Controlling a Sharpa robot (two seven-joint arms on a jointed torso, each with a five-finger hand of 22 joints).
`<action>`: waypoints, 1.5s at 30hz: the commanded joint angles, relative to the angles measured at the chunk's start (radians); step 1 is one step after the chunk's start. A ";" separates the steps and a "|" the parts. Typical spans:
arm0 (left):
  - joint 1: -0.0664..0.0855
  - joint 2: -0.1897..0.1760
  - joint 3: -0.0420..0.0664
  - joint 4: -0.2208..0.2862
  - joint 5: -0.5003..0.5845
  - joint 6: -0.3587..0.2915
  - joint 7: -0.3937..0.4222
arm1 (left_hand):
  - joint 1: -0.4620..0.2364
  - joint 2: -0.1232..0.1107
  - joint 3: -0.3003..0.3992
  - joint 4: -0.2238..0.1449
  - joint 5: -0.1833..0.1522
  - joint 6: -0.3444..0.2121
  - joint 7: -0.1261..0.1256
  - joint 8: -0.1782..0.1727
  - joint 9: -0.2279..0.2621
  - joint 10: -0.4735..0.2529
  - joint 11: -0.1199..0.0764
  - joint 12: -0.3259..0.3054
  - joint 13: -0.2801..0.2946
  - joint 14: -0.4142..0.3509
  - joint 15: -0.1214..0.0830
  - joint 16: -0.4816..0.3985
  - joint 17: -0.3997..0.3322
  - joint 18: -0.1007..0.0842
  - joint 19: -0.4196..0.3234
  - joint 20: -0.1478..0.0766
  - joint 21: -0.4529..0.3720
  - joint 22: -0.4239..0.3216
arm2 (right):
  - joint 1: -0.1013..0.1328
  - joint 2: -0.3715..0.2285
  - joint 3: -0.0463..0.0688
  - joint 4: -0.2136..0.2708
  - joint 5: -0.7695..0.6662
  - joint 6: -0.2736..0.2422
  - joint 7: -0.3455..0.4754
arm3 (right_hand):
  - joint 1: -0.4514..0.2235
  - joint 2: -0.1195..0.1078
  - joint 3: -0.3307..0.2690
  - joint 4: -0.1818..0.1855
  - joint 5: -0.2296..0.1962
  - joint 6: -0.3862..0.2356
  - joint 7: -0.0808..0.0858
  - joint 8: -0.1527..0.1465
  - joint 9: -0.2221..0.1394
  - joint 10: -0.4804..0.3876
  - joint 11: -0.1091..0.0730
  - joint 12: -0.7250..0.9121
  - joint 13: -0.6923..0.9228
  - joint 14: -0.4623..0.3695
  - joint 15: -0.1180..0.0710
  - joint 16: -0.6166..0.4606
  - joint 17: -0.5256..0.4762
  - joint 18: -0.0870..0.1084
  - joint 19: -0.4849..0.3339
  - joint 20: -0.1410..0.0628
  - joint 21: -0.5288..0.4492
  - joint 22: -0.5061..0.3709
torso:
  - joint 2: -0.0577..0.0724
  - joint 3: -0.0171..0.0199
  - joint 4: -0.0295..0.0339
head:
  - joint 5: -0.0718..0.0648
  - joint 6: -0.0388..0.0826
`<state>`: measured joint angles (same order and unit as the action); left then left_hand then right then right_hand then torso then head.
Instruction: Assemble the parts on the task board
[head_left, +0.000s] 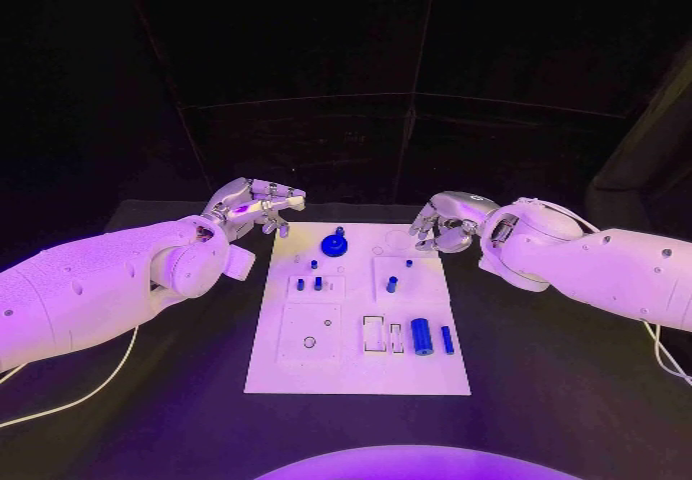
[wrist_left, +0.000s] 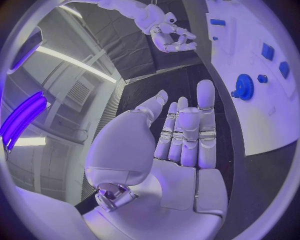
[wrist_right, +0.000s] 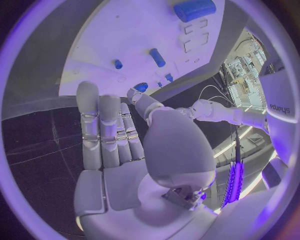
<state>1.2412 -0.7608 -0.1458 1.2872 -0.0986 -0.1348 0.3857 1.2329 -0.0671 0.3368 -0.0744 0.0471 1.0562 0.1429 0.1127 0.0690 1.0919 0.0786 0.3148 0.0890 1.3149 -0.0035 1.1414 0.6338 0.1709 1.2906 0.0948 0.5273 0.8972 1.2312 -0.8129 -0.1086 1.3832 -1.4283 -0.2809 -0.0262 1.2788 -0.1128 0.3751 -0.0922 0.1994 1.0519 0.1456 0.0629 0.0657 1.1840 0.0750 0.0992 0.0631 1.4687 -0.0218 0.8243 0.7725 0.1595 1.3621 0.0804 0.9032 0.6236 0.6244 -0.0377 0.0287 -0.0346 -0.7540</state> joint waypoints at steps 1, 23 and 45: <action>-0.001 -0.010 0.001 0.029 0.116 -0.018 0.086 | 0.010 0.006 -0.008 -0.001 0.002 0.009 0.000 0.004 0.001 0.009 -0.002 0.005 0.001 -0.010 -0.001 -0.004 -0.004 0.011 -0.009 0.002 -0.006 -0.002 | -0.008 0.003 0.000 0.007 -0.162 0.047 -0.080 | 0.006 -0.010 0.006 0.010 0.002 -0.003 0.003 0.002 0.002 -0.003 0.005 -0.007 0.001 0.046 0.008 0.059 0.045 -0.016 0.007 0.000 0.041 0.045 | 0.002 -0.0014 0.0013 | -0.013 0.000; -0.005 -0.048 0.000 0.097 0.128 -0.041 0.109 | 0.019 0.012 -0.010 -0.003 0.002 0.013 0.001 0.007 0.001 0.011 -0.002 0.010 0.001 -0.018 -0.002 -0.011 -0.020 0.012 -0.011 0.001 -0.013 -0.009 | -0.061 0.053 0.000 -0.020 -0.221 0.053 -0.090 | 0.056 -0.020 0.091 0.012 -0.027 -0.037 0.014 0.001 0.001 -0.035 0.016 -0.024 -0.001 0.024 0.017 0.214 0.146 -0.026 -0.011 0.014 0.170 0.177 | 0.003 0.0011 0.0006 | -0.050 -0.013; -0.005 -0.051 -0.001 0.097 0.128 -0.040 0.074 | 0.057 0.011 -0.008 -0.028 0.003 -0.002 0.021 0.006 -0.001 -0.004 0.010 0.014 -0.004 -0.036 0.006 -0.027 -0.059 0.009 -0.013 0.005 -0.027 -0.022 | -0.064 0.102 0.001 -0.071 -0.194 0.073 -0.082 | 0.064 -0.004 0.163 0.018 -0.055 -0.023 0.022 0.007 0.004 -0.025 0.020 -0.017 0.001 0.024 0.022 0.282 0.193 -0.034 -0.009 0.020 0.234 0.250 | 0.002 0.0008 -0.0007 | -0.047 -0.018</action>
<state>1.2346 -0.8119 -0.1473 1.3826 0.0230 -0.1790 0.4627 1.2797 -0.0523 0.3303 -0.0955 0.0470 1.0542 0.1589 0.1163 0.0689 1.0897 0.0806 0.3253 0.0863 1.2882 0.0020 1.1182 0.5760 0.1699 1.2837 0.1016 0.5036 0.8770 1.1660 -0.7142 -0.1087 1.3141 -1.6297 -0.2282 -0.1132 1.3359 -0.1218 0.5320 -0.0743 0.1488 1.0203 0.1683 0.0631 0.0687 1.1503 0.0947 0.0811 0.0635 1.4687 -0.0071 1.1016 0.9617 0.1396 1.3490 0.0964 1.1310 0.8669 0.6268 -0.0361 0.0279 -0.0827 -0.7714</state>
